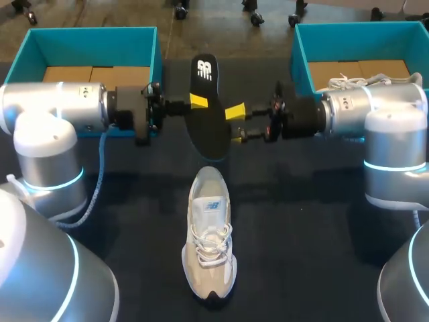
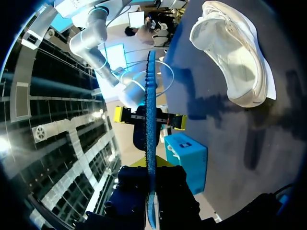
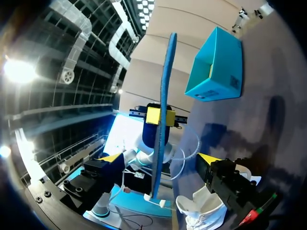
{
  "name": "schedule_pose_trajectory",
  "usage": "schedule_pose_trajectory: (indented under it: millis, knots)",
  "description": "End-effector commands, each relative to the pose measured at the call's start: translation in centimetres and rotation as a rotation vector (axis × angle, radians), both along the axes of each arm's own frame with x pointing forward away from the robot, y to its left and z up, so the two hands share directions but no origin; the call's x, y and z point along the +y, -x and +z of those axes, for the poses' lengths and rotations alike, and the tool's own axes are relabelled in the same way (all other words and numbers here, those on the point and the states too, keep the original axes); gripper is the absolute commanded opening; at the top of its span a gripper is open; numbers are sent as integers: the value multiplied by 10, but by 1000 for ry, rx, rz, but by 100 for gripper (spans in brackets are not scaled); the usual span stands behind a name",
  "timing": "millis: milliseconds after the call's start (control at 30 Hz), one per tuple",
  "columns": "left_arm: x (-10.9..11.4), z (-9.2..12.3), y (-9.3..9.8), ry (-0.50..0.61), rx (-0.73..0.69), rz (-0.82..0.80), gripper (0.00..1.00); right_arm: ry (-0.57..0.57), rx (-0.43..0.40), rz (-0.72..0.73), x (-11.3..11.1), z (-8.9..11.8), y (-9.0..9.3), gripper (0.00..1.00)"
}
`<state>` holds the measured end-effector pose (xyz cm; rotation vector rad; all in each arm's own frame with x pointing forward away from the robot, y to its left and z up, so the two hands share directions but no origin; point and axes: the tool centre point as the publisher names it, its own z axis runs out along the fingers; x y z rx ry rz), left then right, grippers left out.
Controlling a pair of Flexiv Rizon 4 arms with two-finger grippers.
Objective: Take the shoe out of the shoebox, open the shoe tongue, remove and reinsert the insole, then place the shoe into the shoebox
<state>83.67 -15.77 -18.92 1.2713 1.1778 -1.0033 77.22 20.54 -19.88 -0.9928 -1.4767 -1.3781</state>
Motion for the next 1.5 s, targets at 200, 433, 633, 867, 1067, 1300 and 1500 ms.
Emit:
schedule_pose_trajectory:
  millis: [200, 433, 633, 867, 1067, 1300, 1500]
  knots:
    - [-2, -9, 0, 32, 29, 23, 0, 44, 46, 6, 8, 2, -3, 93]
    - [-3, -7, 3, 51, 30, 16, 0, 64, 71, 12, 13, -2, -7, 80]
    - [-3, -6, 3, 44, 22, -1, 0, 63, 88, 8, 14, -5, -7, 56]
    - [-3, -6, 3, 44, 22, -1, 0, 112, 108, 6, 19, -1, -6, 51]
    - [-3, -6, 3, 44, 22, -1, 0, 132, 118, 20, 24, -3, -8, 49]
    - [-3, -6, 3, 44, 22, -1, 0, 135, 122, 13, 25, -5, -8, 48]
    - [-3, -6, 3, 44, 22, -1, 0, 143, 119, 12, 25, -4, -8, 44]
